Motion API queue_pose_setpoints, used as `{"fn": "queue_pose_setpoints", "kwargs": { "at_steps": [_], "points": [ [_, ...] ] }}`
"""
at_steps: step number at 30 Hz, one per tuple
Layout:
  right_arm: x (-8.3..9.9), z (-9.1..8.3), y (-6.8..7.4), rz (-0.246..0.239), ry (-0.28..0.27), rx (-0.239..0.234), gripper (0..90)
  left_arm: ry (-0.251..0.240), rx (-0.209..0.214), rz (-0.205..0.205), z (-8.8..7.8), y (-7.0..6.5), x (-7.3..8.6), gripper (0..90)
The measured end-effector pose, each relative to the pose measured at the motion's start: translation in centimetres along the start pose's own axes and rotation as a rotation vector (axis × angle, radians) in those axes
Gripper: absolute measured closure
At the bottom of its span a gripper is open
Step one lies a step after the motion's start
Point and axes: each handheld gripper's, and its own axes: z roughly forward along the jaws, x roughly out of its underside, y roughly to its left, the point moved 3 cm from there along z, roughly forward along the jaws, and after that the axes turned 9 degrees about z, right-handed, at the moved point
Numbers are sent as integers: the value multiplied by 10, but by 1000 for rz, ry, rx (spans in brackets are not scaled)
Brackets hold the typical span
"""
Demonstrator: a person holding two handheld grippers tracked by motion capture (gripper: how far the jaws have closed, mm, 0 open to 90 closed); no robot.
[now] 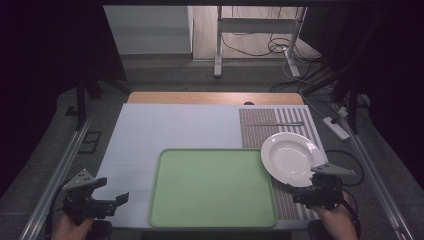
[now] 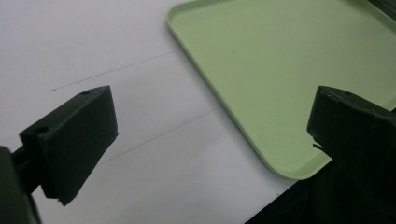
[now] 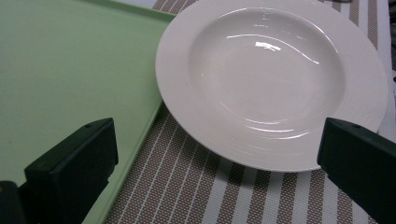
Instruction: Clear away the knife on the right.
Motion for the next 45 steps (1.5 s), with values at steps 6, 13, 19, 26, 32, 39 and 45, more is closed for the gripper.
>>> {"fn": "queue_pose_setpoints", "kwargs": {
  "at_steps": [6, 13, 19, 26, 32, 39, 45],
  "points": [
    [0, 2, 2, -18, 24, 2, 0, -3, 4, -4, 0, 0, 0, 19],
    [1, 4, 8, -79, 36, 33, 0, 1, 4, 0, 0, 0, 0, 20],
    [1, 7, 8, -77, 61, 18, 0, 1, 7, -1, 0, 0, 0, 20],
    [2, 9, 11, -114, 91, 33, 0, 3, 6, 1, 1, 0, 0, 21],
    [-1, 9, 13, -100, 74, 23, 0, 4, 5, 1, 1, 0, 0, 21],
    [-7, 14, 18, -88, 60, -46, 0, 4, 6, 0, 1, 0, 0, 21],
    [-12, 19, 23, -100, 41, -80, 0, 5, 5, 1, 1, 0, 0, 21]
  ]
}}
